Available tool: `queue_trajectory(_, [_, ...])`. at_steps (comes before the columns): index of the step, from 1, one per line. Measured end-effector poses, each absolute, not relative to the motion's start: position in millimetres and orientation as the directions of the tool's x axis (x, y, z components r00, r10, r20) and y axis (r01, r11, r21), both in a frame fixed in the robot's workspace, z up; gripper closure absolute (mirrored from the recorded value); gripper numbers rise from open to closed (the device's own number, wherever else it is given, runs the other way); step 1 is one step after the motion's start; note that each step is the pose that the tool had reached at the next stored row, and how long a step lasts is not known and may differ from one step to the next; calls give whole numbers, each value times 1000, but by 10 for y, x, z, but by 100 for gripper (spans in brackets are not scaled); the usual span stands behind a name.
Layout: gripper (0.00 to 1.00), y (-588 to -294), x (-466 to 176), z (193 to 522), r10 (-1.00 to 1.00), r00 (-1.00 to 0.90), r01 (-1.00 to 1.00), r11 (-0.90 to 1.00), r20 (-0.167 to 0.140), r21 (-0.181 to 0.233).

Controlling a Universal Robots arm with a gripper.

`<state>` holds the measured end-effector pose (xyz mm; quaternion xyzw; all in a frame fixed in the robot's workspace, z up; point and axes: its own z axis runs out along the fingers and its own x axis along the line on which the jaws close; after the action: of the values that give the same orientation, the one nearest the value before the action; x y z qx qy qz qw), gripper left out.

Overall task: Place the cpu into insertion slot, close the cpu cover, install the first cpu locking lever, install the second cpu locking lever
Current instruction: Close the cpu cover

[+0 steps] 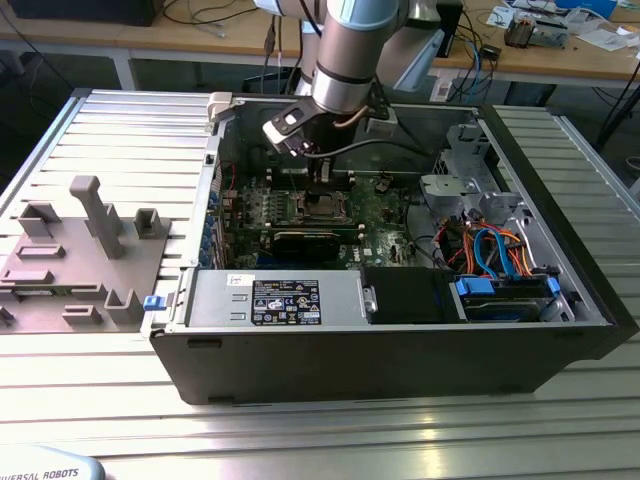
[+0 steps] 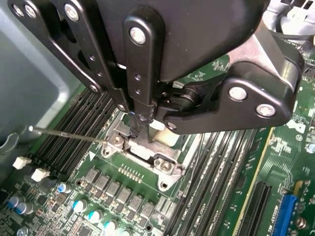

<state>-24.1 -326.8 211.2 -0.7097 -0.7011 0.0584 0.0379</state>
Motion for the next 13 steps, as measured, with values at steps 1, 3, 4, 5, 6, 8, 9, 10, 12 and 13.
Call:
queue_trajectory(1, [89,-3268,-252,2100,1000,10,991,-14,-30,-136])
queue_trajectory(3, [89,-3268,-268,2079,1000,10,991,-14,-30,-136])
queue_trajectory(4, [89,-3268,-279,2064,1000,10,991,-14,-30,-136])
queue_trajectory(5, [89,-3268,-286,2056,1000,10,991,-14,-30,-136])
queue_trajectory(6, [89,-3269,-290,2050,1000,10,991,-14,-30,-136])
queue_trajectory(8, [89,-3270,-295,2042,999,10,991,-14,-30,-136])
queue_trajectory(9, [89,-3270,-295,2037,999,10,991,-14,-30,-136])
queue_trajectory(10, [89,-3269,-295,2031,999,10,991,-14,-30,-136])
queue_trajectory(12, [89,-3269,-295,2017,1000,10,991,-14,-30,-136])
queue_trajectory(13, [89,-3269,-296,2016,1000,10,991,-14,-30,-136])
